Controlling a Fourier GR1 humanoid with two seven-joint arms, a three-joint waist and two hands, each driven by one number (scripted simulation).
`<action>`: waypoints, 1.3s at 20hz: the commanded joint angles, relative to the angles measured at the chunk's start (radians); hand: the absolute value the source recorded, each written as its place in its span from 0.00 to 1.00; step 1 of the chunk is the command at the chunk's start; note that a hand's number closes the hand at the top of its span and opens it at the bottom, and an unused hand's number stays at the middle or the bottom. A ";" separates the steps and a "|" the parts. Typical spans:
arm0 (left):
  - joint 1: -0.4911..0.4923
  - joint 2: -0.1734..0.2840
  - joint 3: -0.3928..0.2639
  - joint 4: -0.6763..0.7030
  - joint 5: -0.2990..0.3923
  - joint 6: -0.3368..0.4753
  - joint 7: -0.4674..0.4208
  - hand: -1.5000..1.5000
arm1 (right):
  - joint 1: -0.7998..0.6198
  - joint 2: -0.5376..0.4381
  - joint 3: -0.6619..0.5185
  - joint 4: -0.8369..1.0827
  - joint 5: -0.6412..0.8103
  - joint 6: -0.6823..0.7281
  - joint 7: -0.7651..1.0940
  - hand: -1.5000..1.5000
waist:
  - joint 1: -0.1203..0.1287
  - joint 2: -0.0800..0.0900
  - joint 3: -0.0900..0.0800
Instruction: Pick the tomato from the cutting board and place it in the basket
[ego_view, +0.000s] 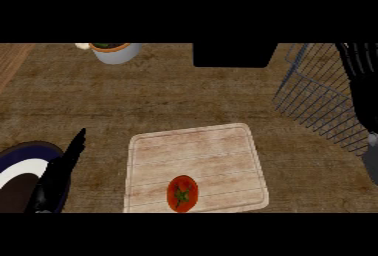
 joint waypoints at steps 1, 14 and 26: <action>-0.040 -0.029 0.051 0.060 0.042 -0.028 0.011 0.50 | -0.004 0.085 0.073 -0.077 0.032 0.004 -0.020 1.00 | -0.011 0.027 0.003; 0.013 -0.124 0.045 0.109 0.166 -0.045 0.087 0.50 | -0.157 0.519 0.875 -0.103 0.573 -0.209 0.104 0.00 | -0.002 0.013 -0.001; 0.132 -0.104 0.092 0.086 0.193 -0.041 0.060 0.50 | -0.463 0.310 0.820 -0.233 1.048 -0.015 0.788 0.00 | -0.090 -0.020 -0.005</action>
